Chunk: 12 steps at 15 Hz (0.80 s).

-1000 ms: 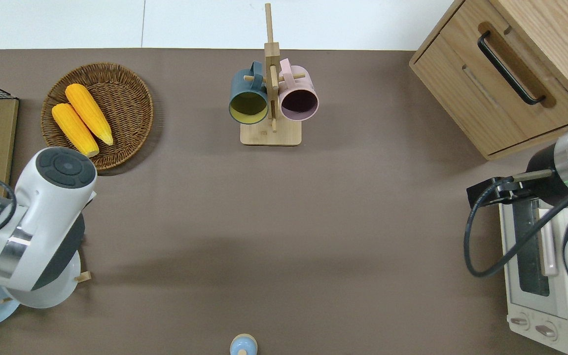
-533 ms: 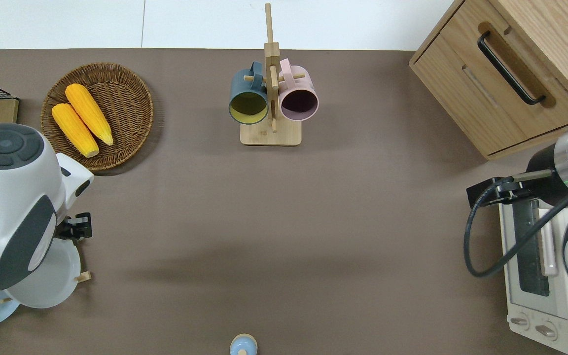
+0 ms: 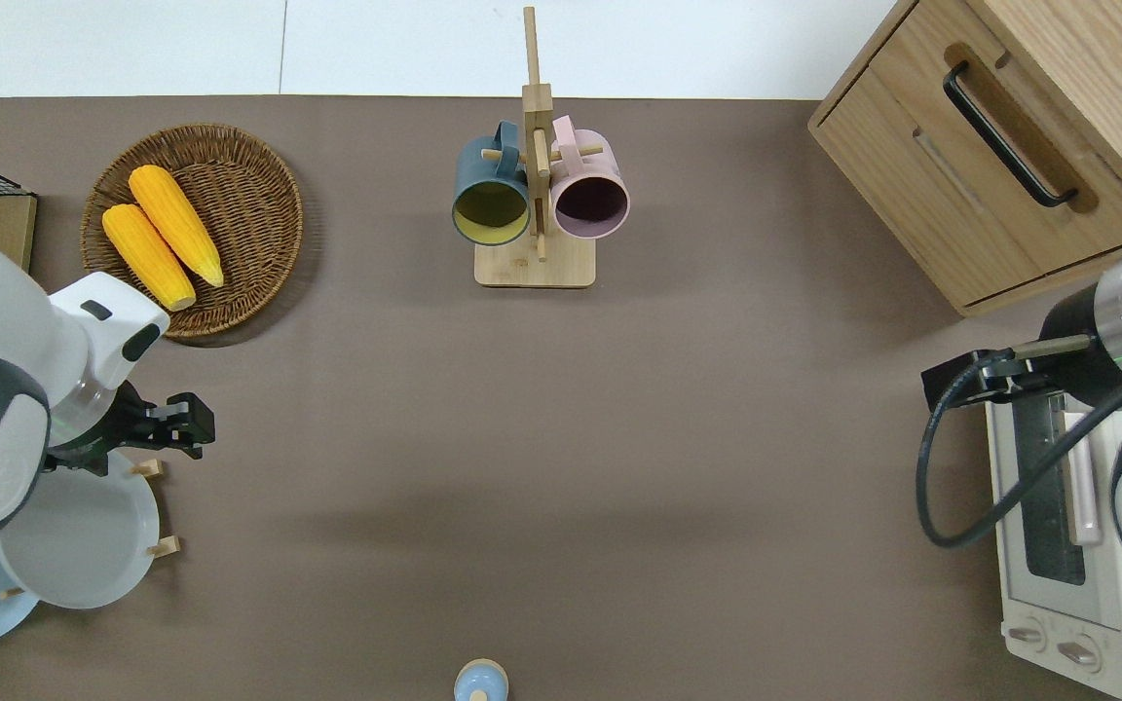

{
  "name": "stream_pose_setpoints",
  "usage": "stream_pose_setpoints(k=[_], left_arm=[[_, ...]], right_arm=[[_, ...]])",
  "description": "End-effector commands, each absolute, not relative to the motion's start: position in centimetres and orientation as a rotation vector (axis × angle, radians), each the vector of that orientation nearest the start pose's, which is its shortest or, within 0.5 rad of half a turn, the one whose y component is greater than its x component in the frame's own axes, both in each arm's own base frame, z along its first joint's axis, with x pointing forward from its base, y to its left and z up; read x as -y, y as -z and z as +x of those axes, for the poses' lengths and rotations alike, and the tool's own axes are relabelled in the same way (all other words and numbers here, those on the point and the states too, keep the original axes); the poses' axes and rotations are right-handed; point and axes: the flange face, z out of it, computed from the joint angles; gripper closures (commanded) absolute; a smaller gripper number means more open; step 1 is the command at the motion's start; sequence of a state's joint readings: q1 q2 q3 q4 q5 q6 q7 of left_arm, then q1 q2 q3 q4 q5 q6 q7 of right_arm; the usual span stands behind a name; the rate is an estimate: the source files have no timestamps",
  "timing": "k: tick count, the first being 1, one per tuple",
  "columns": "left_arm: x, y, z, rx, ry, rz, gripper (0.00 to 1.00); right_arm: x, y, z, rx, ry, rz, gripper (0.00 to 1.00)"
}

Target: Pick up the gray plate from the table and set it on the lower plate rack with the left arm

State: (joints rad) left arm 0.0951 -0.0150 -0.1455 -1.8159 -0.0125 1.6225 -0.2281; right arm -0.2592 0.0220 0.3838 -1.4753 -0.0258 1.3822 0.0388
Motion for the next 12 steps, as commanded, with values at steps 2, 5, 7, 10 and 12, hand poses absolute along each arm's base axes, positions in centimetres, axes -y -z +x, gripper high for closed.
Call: stream_pose_setpoints(k=[2,5,7,10,12], left_arm=[[3.1,-57.4,55.9,0.259,-0.102,-3.157,0.01],[2.9,-60.4,56.5,0.260,0.004,-3.148,0.01],[2.8,-60.7,56.5,0.280,0.013,-3.149,0.01],[3.0,-60.8,56.5,0.282,0.018,-3.150,0.01],[3.0,-60.8,56.5,0.268,0.017,-3.154,0.01]], right_arm=[[-6.0,-64.6,53.6,0.108,-0.179,-3.169,0.017],[-6.0,-64.6,53.6,0.108,-0.179,-3.169,0.017],[-6.0,-64.6,53.6,0.108,-0.178,-3.169,0.017],[-6.0,-64.6,53.6,0.108,-0.179,-3.169,0.017],[-6.0,-64.5,53.6,0.108,-0.181,-3.169,0.017]])
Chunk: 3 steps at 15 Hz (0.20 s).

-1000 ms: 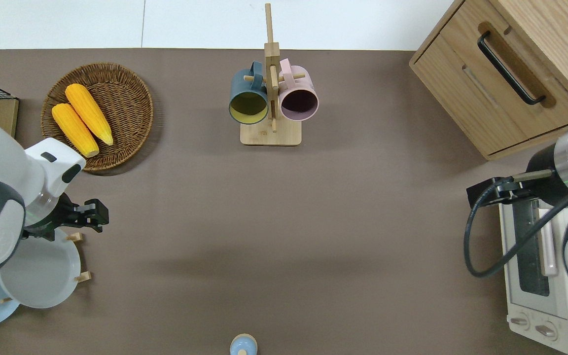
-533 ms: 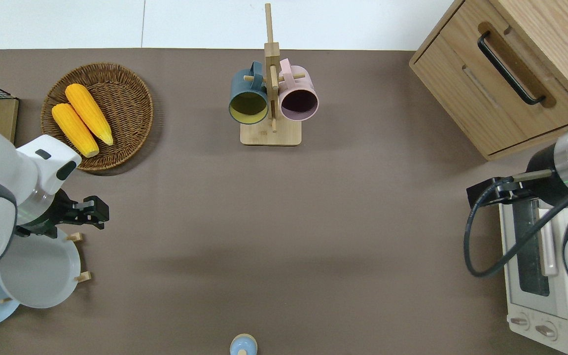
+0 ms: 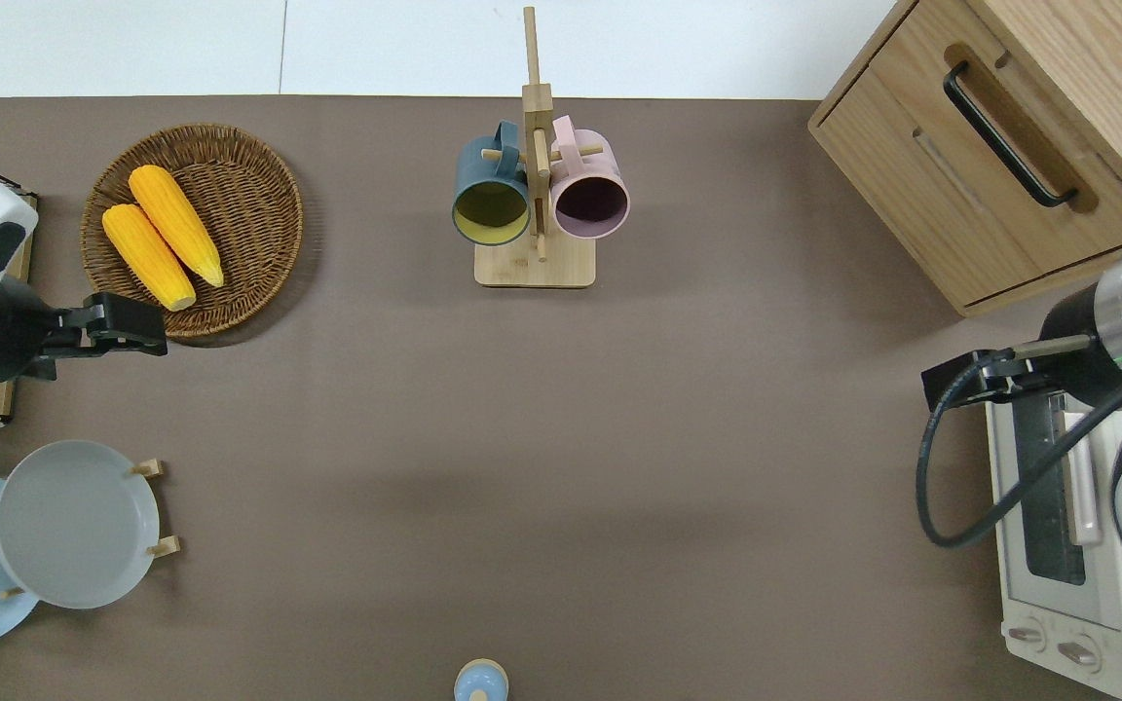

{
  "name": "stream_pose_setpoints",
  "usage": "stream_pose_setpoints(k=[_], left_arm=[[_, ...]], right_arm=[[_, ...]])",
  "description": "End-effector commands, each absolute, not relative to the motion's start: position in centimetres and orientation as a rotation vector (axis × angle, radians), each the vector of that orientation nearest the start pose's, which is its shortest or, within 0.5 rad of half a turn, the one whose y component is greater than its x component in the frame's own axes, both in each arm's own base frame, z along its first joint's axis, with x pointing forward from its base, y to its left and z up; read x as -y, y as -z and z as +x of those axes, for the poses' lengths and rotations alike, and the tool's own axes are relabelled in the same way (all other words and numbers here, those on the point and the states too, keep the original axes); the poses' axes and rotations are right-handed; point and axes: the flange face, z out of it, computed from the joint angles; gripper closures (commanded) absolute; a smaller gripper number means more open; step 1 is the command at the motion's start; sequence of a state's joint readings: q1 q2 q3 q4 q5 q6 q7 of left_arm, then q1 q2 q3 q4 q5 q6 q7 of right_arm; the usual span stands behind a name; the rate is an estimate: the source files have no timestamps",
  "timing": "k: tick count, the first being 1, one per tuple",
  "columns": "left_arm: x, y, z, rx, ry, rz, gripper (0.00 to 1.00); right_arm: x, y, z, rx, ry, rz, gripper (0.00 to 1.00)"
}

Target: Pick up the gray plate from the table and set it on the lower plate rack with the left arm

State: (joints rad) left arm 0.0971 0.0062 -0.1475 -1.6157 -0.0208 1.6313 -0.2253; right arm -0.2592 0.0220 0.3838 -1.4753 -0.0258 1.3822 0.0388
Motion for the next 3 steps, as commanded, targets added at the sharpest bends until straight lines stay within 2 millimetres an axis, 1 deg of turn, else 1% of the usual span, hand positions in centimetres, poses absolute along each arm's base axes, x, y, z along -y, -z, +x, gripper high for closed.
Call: stream_pose_setpoints(k=[1,3], left_arm=[[3.06,-60.79,56.54,0.264,0.017,-3.156,0.01],[3.03,-60.79,56.54,0.263,0.018,-3.153,0.01]], right_arm=[[-5.88,-64.55,53.57,0.105,-0.181,-3.169,0.017],[-5.96,-64.57,53.58,0.108,-0.178,-3.169,0.017]])
